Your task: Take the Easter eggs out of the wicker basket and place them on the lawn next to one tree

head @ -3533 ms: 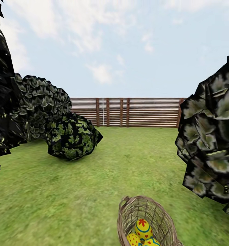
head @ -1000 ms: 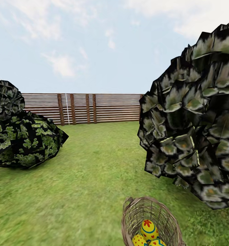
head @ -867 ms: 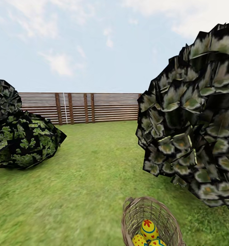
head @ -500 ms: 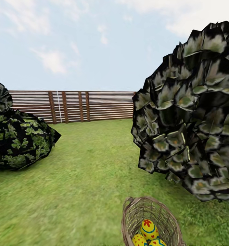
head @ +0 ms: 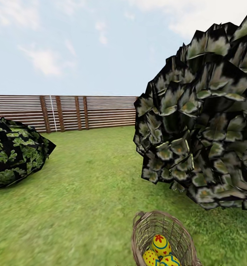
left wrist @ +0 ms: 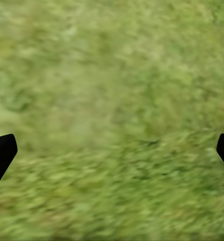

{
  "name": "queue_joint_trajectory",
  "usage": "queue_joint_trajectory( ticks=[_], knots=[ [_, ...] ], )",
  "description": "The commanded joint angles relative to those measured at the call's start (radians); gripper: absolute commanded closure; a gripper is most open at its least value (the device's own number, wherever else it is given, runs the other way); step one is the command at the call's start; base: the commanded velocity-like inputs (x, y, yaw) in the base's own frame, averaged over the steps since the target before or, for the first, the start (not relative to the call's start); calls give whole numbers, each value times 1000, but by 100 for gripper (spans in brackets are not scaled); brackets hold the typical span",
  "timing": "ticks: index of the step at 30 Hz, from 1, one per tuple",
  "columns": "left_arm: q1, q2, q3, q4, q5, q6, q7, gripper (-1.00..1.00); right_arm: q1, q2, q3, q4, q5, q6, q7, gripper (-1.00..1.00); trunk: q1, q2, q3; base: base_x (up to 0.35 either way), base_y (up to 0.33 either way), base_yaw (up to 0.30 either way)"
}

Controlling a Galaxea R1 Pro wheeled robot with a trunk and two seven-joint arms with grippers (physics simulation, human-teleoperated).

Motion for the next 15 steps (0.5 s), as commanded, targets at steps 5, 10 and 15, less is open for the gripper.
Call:
queue_joint_trajectory(
  ticks=[5, 10, 15],
  knots=[
    [0, 0, 0, -3, 7, 5, 3, -100, -1, 0, 1, 0, -5, -10, -1, 100, 0, -1, -8, 0, -81, -173],
    [0, 0, 0, -3, 7, 5, 3, -100, -1, 0, 1, 0, -5, -10, -1, 100, 0, -1, -14, 0, -273, -178],
    [0, 0, 0, -3, 7, 5, 3, -100, -1, 0, 1, 0, -5, -10, -1, 100, 0, -1, -19, 0, -116, -201]
  ],
)
